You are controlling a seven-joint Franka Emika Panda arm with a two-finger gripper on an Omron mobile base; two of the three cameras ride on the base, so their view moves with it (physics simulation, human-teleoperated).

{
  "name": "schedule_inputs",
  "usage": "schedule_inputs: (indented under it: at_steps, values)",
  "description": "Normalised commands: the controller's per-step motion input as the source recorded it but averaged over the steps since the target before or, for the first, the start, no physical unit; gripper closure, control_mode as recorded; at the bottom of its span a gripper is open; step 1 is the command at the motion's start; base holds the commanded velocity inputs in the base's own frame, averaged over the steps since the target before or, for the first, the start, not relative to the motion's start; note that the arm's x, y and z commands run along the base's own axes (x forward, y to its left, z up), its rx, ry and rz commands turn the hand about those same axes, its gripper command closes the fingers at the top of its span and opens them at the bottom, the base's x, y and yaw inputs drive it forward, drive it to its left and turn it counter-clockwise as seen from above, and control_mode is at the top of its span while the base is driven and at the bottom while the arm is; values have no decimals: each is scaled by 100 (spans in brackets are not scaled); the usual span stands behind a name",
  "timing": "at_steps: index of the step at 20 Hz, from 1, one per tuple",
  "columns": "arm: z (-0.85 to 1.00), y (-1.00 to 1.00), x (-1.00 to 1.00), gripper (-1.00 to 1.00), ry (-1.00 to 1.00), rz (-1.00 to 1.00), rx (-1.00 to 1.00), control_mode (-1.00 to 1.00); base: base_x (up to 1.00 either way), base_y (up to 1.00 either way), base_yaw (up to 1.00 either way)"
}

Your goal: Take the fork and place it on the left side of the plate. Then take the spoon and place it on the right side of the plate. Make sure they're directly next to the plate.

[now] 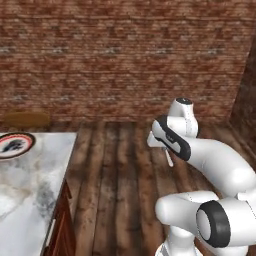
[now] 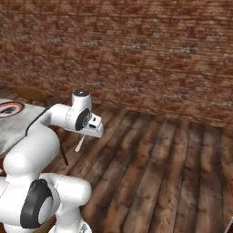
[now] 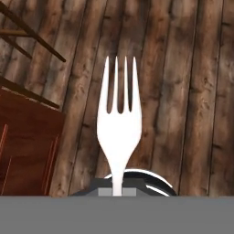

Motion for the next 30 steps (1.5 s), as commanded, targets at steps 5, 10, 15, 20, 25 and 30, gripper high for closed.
schedule_inputs:
  at_steps: [5,10,15,20,25,30]
  values:
    - [0,0,0,100,0,0,0,100,100,-38,10]
    - [0,0,0,100,0,0,0,100,100,-35,16]
    - [0,0,0,100,0,0,0,100,100,-25,29]
    - [0,0,0,100,0,0,0,100,100,-4,59]
    - [0,0,0,100,0,0,0,100,100,-2,71]
    - [0,0,0,100,0,0,0,100,100,-3,72]
